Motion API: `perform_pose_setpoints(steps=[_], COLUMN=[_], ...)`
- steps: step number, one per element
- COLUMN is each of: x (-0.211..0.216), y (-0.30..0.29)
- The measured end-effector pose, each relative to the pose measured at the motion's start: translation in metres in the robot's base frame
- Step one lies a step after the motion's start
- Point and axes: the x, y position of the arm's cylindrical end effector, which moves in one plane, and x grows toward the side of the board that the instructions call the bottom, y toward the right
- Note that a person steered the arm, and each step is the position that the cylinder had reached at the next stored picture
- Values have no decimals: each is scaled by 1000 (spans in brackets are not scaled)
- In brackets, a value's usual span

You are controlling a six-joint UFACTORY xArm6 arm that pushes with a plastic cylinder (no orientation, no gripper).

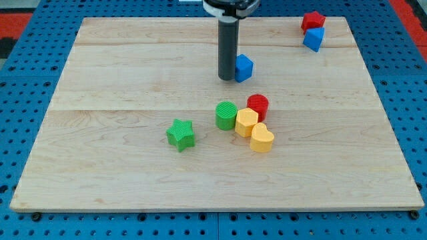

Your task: Push the blue cube into the blue triangle

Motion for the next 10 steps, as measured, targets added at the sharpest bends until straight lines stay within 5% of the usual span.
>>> perform_pose_setpoints(steps=[3,7,10], x=[-28,26,3], y=[60,129,154])
